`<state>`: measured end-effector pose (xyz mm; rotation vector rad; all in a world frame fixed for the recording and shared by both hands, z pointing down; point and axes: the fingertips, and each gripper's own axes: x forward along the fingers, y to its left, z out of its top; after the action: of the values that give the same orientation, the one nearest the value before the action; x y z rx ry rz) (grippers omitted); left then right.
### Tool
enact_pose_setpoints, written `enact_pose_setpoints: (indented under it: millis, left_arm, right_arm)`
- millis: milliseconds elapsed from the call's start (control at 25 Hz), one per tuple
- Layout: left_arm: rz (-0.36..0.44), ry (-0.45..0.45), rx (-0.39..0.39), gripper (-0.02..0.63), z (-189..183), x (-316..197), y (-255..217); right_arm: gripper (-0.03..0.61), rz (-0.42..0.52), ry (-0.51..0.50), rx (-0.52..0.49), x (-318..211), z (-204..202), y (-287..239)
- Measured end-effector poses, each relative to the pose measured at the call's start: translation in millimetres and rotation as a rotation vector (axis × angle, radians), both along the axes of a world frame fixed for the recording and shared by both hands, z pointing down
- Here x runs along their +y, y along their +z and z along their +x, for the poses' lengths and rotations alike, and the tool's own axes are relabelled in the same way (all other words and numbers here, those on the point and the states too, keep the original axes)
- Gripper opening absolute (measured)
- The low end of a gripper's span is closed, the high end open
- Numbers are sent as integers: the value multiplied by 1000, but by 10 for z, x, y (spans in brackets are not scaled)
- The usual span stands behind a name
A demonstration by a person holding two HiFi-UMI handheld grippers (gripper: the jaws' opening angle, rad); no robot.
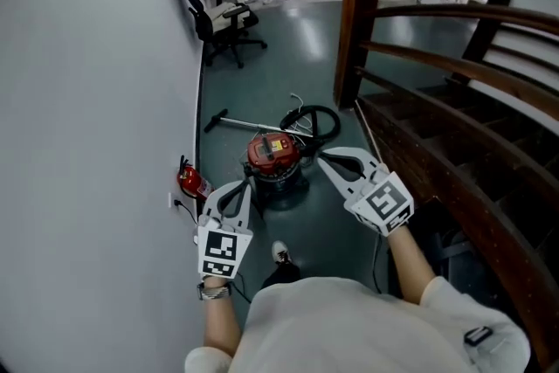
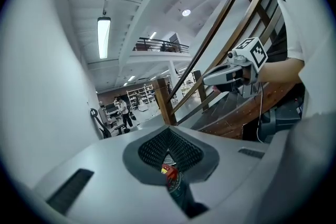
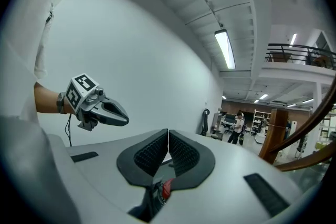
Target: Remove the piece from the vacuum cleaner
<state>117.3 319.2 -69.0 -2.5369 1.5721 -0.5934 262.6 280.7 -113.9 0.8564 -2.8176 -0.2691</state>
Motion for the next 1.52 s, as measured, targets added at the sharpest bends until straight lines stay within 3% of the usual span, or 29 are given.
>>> enact_pose_setpoints:
  millis: [200, 520, 840, 1320, 1520]
  left_arm:
    - [-5, 0, 1, -1, -257, -412, -6]
    - [-25, -37, 33, -2, -708, -858, 61]
    - [-17, -35, 60, -1, -970, -1138, 82]
    - [-36, -123, 105, -2, -1454, -1547, 216]
    - [-49, -119, 115, -2, -1562, -1623, 296]
  right_arm:
    - [31, -34, 31, -13, -402, -246, 2]
    - [31, -91, -5, 39, -715, -654, 233]
    - [31, -112, 14, 58, -967, -827, 312]
    - [31, -122, -5, 96, -1259, -1212, 437]
    - [31, -150, 11, 97, -1348, -1291, 517]
